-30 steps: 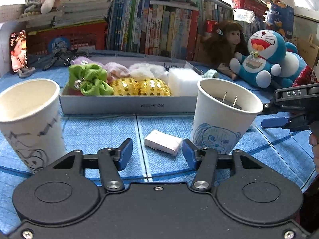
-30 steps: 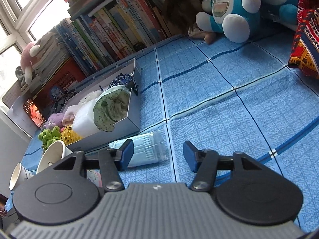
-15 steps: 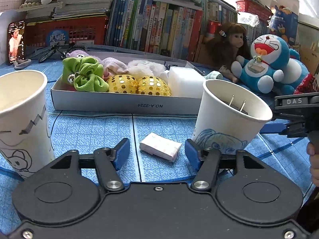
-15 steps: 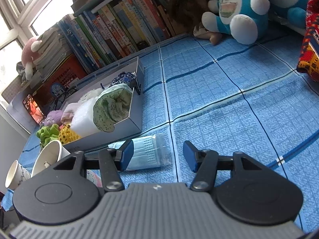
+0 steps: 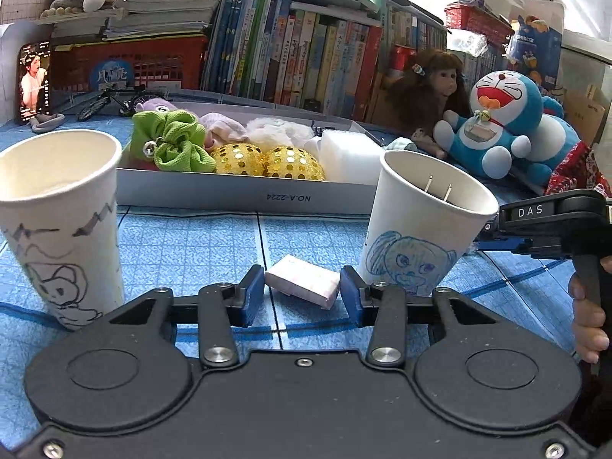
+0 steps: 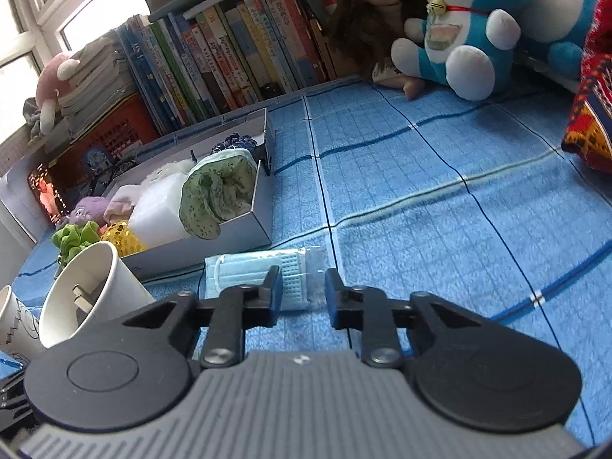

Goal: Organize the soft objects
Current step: 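Close the left tool on the white block while the right tool grasps the mask packet, then hold the white block in the left tool while the right tool lifts the mask packet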

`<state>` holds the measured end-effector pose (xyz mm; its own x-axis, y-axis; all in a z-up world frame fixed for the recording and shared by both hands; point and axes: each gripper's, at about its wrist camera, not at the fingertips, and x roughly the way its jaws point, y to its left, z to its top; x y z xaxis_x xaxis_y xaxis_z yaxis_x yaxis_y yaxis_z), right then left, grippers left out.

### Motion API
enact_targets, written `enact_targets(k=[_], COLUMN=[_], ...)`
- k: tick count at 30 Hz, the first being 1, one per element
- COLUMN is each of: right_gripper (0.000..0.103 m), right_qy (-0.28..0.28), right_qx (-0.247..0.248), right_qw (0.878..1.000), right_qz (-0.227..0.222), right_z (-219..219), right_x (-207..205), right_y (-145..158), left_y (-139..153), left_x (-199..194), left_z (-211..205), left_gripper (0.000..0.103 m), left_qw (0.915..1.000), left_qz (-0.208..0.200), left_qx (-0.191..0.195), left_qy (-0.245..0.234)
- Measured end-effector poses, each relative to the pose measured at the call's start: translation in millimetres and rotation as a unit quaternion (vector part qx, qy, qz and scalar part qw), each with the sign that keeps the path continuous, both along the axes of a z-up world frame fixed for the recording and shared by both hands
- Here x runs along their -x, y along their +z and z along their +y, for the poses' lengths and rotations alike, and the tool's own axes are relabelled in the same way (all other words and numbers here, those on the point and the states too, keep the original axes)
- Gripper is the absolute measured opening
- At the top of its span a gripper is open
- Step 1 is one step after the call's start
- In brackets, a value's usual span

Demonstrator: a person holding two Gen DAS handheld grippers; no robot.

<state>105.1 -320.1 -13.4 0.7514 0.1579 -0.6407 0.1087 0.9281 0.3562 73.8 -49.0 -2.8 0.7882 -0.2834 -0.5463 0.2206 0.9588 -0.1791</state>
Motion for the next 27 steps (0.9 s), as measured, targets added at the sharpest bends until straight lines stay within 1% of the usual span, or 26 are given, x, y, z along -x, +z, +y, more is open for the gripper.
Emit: enact_targets(k=[4, 6, 8, 10, 12, 14, 16, 17, 18, 19, 21, 24, 25, 26, 27], right_gripper=[0.019, 0.018, 0.018, 0.022, 0.024, 0.030, 0.050, 0.054, 0.060, 0.064, 0.067, 0.065, 0.050, 0.045, 0.035], right_qy=[-0.009, -0.015, -0.018, -0.011, -0.003, 0.002, 0.005, 0.007, 0.008, 0.008, 0.015, 0.028, 0.031, 0.031, 0.031], right_qx=[-0.004, -0.007, -0.008, -0.011, -0.017, -0.018, -0.011, -0.009, -0.006, -0.001, 0.009, 0.006, 0.001, -0.007, -0.011], right_qw=[1.000, 1.000, 1.000, 1.000, 1.000, 1.000, 1.000, 1.000, 1.000, 1.000, 1.000, 1.000, 1.000, 0.999, 0.999], right_qz=[0.003, 0.004, 0.003, -0.001, -0.005, -0.009, -0.012, -0.014, -0.014, -0.013, -0.007, 0.000, 0.002, 0.005, 0.006], right_z=[-4.2, -7.1, -8.5, -8.0, -6.5, -3.9, 0.1, 2.1, 4.4, 6.7, 12.1, 17.7, 18.1, 18.1, 17.8], right_x=[4.7, 7.1, 9.0, 9.9, 9.3, 7.7, 3.4, 0.8, -2.4, -5.3, -12.4, -19.7, -21.9, -23.2, -23.9], right_y=[-0.6, -0.6, 0.4, 2.7, 4.8, 7.1, 9.3, 10.0, 10.3, 10.3, 9.1, 5.4, 4.0, 2.2, 1.3], left_y=[3.3, 4.3, 4.9, 5.4, 5.8, 5.7, 5.3, 5.2, 5.1, 5.0, 4.7, 5.0, 5.0, 5.2, 5.8], left_x=[5.1, 6.3, 7.0, 7.8, 8.5, 8.6, 8.6, 9.0, 9.2, 9.6, 10.3, 10.9, 11.0, 11.3, 10.8], left_z=[3.9, 5.5, 6.5, 6.1, 6.3, 6.3, 6.8, 7.0, 7.2, 7.5, 7.5, 7.7, 8.1, 8.3, 8.4], left_gripper=[0.041, 0.041, 0.041, 0.041, 0.041, 0.041, 0.041, 0.041, 0.041, 0.041, 0.041, 0.041, 0.041, 0.041, 0.041], left_qw=[1.0000, 1.0000, 1.0000, 1.0000, 1.0000, 1.0000, 1.0000, 1.0000, 1.0000, 1.0000, 1.0000, 1.0000, 1.0000, 1.0000, 1.0000], left_qz=[-0.003, -0.001, -0.001, -0.002, -0.004, -0.004, -0.003, -0.002, -0.001, -0.001, -0.001, -0.001, -0.001, -0.001, -0.001], left_qx=[0.001, 0.004, 0.006, 0.005, 0.005, 0.005, 0.005, 0.005, 0.005, 0.005, 0.005, 0.005, 0.006, 0.006, 0.007], left_qy=[0.000, 0.000, 0.001, 0.002, 0.001, 0.001, 0.002, 0.002, 0.003, 0.003, 0.004, 0.005, 0.006, 0.006, 0.006])
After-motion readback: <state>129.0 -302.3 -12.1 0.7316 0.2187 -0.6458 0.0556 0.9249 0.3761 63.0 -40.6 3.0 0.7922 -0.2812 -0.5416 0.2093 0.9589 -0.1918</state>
